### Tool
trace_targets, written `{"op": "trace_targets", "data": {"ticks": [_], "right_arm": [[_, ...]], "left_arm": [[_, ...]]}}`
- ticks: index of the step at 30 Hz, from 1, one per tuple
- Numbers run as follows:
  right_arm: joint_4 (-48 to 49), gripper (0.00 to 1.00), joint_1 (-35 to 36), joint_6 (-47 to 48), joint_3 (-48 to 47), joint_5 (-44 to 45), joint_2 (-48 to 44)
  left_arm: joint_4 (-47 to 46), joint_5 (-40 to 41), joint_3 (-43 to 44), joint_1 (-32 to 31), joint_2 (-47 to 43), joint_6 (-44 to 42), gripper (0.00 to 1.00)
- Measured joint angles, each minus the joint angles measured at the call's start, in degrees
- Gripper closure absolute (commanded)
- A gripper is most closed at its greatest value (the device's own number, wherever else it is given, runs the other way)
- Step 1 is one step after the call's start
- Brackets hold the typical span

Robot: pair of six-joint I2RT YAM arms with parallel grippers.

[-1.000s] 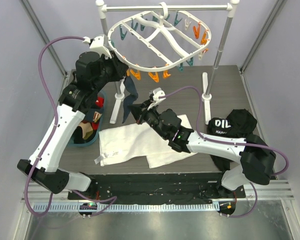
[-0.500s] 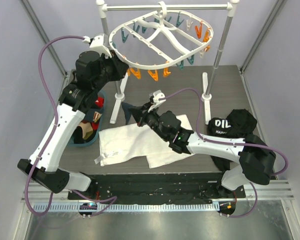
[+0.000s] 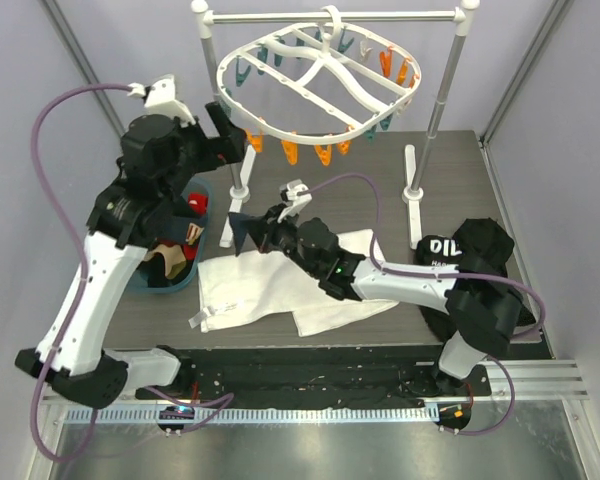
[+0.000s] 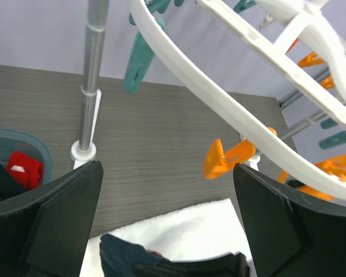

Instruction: Remove the socks clipped to the hanger

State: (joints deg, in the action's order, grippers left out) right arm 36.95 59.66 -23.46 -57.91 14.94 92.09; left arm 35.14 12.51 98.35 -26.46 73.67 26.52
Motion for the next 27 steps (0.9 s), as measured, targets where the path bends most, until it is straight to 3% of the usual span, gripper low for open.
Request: {"op": "trace_targets", "data": {"ticks": [7,17,20,21,23,24,27], "right_arm": [[-0.92,0.99,0.92,-3.63,-15.37,-2.49,12.61],[-1.18,0.93,2.78,-5.88,-50.14,-9.70,38.36],[-1.99,0.82,2.89,-8.20,-62.05,-11.72,47.74],[-2.62,0.69,2.91,-9.01,-66.10,-12.41,50.97],[-4.24,0.56,2.91,-11.13,-72.70,-13.57,56.61],[-4.92,0.44,2.91,-12.35,-75.17,-13.88,59.14],[-7.98,0.31,2.91,-15.39,-76.76,-14.27,63.60]], "left_arm": [[3.50,3.69,-1.11,0.00,-12.48,-0.66,0.00],[8.20,5.09,-3.54,0.00,-24.85,-1.33,0.00],[8.79,5.14,-4.74,0.00,-26.49,-1.51,0.00],[9.03,5.25,-5.09,0.00,-26.75,-1.55,0.00],[9.57,5.55,-5.60,0.00,-26.95,-1.86,0.00],[9.79,5.73,-5.79,0.00,-26.93,-2.10,0.00],[10.51,6.36,-5.95,0.00,-26.77,-3.08,0.00]]}}
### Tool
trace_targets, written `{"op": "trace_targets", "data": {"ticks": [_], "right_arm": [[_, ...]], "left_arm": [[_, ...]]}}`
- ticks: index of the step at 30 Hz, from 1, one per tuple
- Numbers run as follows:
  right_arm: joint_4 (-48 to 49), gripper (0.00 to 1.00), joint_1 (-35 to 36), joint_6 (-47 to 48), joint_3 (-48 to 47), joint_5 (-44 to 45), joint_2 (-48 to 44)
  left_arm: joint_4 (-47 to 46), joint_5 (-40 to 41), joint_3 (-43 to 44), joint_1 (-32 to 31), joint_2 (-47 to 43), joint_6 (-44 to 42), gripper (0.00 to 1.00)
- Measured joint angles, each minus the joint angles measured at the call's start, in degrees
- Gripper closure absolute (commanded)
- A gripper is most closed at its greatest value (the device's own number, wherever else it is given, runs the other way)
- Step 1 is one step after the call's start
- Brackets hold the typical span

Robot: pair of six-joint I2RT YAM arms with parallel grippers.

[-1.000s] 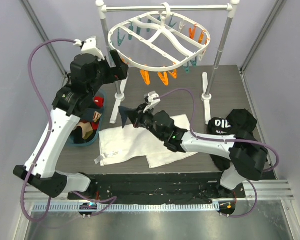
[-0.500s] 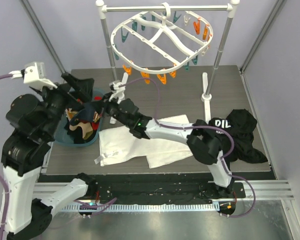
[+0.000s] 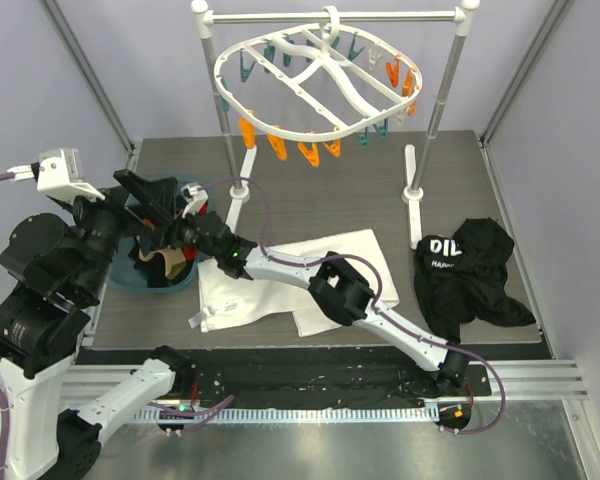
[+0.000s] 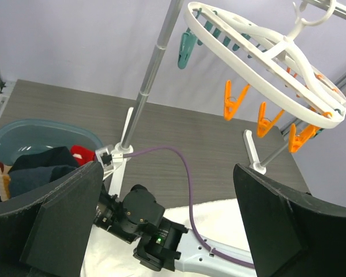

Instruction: Remove the socks clipped to the hanger

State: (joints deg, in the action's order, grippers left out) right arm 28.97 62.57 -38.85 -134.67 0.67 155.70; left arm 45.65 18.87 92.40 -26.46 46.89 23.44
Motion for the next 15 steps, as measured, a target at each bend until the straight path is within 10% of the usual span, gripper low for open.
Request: {"op": "trace_targets", "data": {"ticks": [15], "right_arm": [[-11.34,0.18,0.00,1.36,-0.11,1.64,-1.68]], "left_arm": [[0.31,2.21,-0.31,0.00,-0.87,-2.40,0.00]]}}
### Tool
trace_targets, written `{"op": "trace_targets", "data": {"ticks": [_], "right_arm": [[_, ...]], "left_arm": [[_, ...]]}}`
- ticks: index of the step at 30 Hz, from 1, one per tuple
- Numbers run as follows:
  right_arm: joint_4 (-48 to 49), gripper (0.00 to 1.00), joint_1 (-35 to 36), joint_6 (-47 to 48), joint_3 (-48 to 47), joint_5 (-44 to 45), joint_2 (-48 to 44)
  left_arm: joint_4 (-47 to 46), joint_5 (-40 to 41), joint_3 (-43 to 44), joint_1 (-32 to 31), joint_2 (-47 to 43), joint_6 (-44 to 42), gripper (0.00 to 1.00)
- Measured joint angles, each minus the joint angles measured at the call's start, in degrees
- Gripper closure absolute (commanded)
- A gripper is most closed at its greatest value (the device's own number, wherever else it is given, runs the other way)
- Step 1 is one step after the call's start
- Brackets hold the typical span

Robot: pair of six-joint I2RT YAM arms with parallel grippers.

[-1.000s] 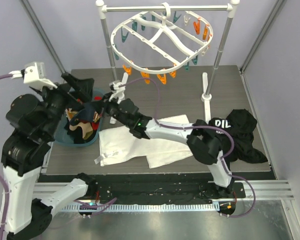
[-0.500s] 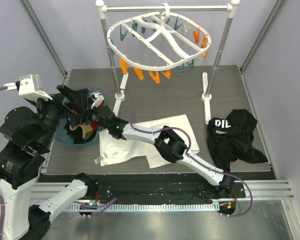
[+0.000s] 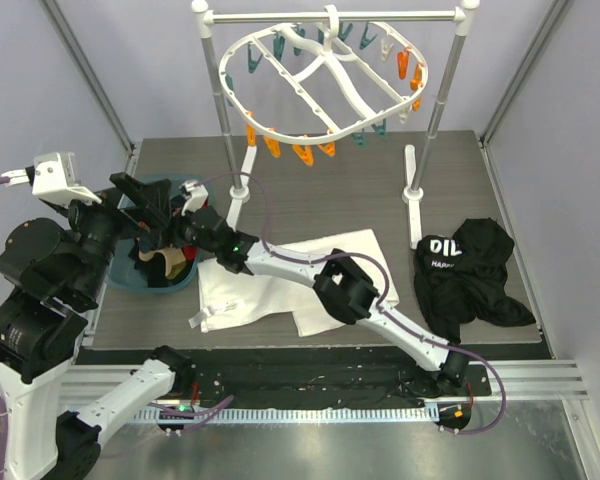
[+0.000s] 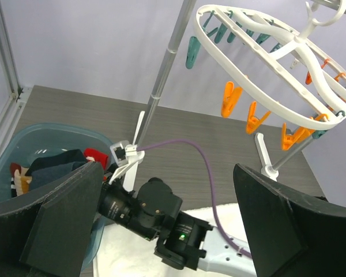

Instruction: Remove the socks clipped to the hanger

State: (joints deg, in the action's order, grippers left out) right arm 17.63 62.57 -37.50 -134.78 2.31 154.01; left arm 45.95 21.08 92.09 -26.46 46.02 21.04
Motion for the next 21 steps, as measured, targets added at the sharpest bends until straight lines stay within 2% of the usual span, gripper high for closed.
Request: {"op": "trace_targets", "data": {"ticks": [5,11,14,17,21], "right_arm": [[-3.74,0.12,-0.02,0.07,3.13,-3.37,-6.95],[-10.03,0.10,0.15,0.11,5.70,-6.29,-16.04],[-12.96,0.04,0.50,0.59,10.10,-6.80,-21.44],[-15.15,0.00,1.03,1.88,17.88,-7.02,-27.71],[-15.61,0.00,1.77,5.09,36.46,-6.16,-40.09]], "left_arm": [[0.24,-0.09,0.02,0.00,0.00,-0.26,0.00],[0.26,-1.60,-1.79,0.00,-0.79,0.98,0.00],[1.09,-2.78,-2.71,0.00,-1.05,1.38,0.00],[1.75,-4.81,-2.71,0.00,-1.05,1.81,0.00],[2.08,-10.29,-2.78,0.00,-1.46,3.67,0.00]]}}
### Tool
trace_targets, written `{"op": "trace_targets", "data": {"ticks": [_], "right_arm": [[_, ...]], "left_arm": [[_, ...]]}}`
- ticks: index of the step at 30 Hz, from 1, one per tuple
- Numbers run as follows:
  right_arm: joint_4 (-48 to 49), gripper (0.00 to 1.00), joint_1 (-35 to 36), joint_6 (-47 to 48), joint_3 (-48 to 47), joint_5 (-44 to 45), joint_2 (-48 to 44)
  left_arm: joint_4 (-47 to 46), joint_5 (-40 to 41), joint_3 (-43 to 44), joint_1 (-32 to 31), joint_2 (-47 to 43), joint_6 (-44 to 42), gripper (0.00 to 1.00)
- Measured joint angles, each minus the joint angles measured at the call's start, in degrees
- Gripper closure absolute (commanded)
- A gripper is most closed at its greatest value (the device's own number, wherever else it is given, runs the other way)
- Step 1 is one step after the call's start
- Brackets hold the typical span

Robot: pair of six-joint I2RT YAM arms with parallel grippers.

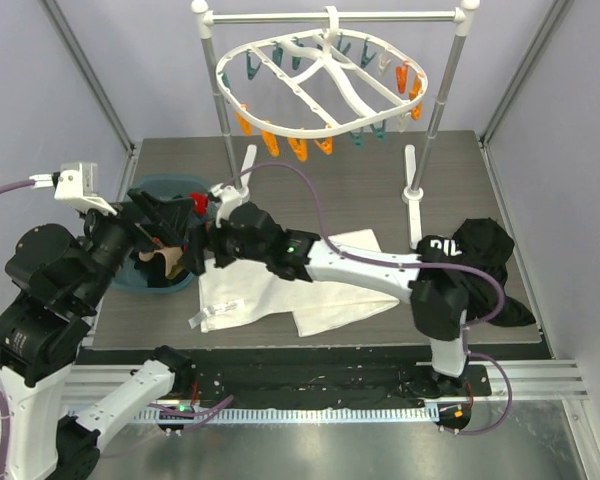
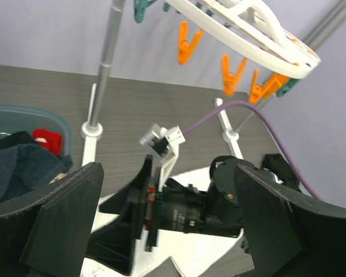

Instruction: Remove the socks clipped to the hanger

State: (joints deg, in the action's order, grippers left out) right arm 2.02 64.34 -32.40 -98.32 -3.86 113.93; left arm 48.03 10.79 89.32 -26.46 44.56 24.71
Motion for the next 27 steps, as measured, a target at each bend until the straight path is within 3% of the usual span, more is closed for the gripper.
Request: {"op": "trace_targets", "data": {"ticks": [5,16,27], "right_arm": [[-4.35,0.00,0.72,2.49,15.76,6.43,-14.88],[-14.29,0.00,0.81,5.57,27.87,27.12,-45.20],[-17.86,0.00,0.79,4.20,34.73,33.00,-56.70]], "left_arm": [[-0.90,-5.86,-3.37,0.00,-3.50,1.81,0.00],[-7.39,-16.90,-18.29,0.00,-6.91,5.99,0.00],[-13.77,-22.47,-28.09,0.00,-8.59,8.37,0.00]]}}
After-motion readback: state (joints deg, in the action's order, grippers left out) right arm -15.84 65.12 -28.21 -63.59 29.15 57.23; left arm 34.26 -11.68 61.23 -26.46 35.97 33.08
